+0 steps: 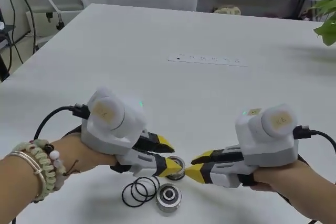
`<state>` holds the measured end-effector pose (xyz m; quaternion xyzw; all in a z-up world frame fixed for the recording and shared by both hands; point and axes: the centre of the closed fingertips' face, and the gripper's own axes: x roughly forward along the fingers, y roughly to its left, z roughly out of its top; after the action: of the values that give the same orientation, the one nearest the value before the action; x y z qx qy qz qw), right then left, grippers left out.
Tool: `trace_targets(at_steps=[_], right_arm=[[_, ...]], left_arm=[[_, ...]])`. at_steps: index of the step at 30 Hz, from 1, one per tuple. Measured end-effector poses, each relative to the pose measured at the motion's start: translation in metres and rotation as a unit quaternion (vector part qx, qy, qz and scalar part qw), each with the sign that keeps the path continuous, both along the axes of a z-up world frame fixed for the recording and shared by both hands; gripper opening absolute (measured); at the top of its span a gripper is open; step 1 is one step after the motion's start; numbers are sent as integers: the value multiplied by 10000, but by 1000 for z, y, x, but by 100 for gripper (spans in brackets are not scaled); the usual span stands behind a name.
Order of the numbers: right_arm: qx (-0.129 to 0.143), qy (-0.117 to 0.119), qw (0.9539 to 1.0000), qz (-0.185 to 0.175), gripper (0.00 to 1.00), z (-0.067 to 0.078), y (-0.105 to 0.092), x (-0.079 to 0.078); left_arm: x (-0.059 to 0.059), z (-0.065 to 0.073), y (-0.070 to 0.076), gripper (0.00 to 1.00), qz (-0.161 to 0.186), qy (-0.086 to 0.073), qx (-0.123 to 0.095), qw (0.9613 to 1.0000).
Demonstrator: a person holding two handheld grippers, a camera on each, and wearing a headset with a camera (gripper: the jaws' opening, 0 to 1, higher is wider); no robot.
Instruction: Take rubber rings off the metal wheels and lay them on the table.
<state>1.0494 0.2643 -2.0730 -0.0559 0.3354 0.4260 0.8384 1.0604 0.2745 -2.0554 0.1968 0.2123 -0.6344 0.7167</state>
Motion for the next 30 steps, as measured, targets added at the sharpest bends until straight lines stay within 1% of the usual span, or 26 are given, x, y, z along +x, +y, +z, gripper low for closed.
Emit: trace_targets(at_steps=[2, 4, 6, 7, 8, 9, 11, 12, 14, 15, 17, 19, 20, 21, 22, 23, 25, 28, 30], right_arm=[[-19, 6, 10000, 26, 14, -1, 1, -1], [-19, 18, 10000, 41, 14, -1, 1, -1], [-35, 31, 10000, 67, 14, -2, 2, -2], [-37, 42, 10000, 78, 14, -3, 2, -3], [-45, 54, 9999, 91, 14, -4, 3, -4], [-72, 69, 9999, 117, 15, -6, 4, -5], [-217, 41, 9996, 192, 17, -10, 6, -7], [-216, -14, 9996, 206, 18, -9, 6, -6], [-112, 26, 9998, 145, 19, -7, 9, -6], [-69, 1, 9999, 119, 20, -6, 11, -5], [-71, -39, 9999, 117, 19, -6, 12, -4], [-174, -128, 9995, 217, 17, -7, 13, -5], [-260, -144, 9993, 211, 15, -9, 11, -5], [-242, -174, 9992, 282, 15, -8, 13, -5], [-333, -169, 9989, 283, 14, -9, 11, -5], [-316, -157, 9990, 272, 14, -8, 11, -5], [-369, -174, 9987, 291, 13, -9, 10, -5], [-466, -256, 9978, 384, 12, -9, 10, -5], [-605, -378, 9961, 517, 10, -9, 9, -6]], left_arm=[[-1, -2, 1, 13, -2, 3, 54, 10000], [-3, -9, 3, 13, -64, -21, 201, 9998], [0, -13, -3, 11, -77, -29, 134, 9999], [-5, -8, 1, 9, -132, -68, 135, 9998], [-5, -9, 2, 8, -169, -112, 197, 9996], [-7, -5, 2, 7, -139, -80, 160, 9997], [-6, -6, 3, 8, -125, -57, 151, 9998], [-6, -5, 3, 8, -123, -56, 149, 9998], [-6, -6, 3, 7, -100, -48, 131, 9999], [-6, -7, 3, 7, -93, -45, 116, 9999], [-5, -7, 2, 7, -87, -45, 97, 9999], [-4, -7, 2, 7, -71, -63, 82, 9999], [-4, -7, 2, 7, -75, -80, 79, 9999], [-5, -7, 2, 7, -75, -87, 72, 9999], [-5, -7, 1, 7, -72, -85, 65, 9999], [-5, -6, 1, 7, -69, -93, 54, 9999], [-5, -6, 1, 7, -61, -94, 45, 9999], [-5, -6, 1, 7, -53, -88, 40, 9999], [-5, -6, 1, 7, -48, -82, 35, 9999]])
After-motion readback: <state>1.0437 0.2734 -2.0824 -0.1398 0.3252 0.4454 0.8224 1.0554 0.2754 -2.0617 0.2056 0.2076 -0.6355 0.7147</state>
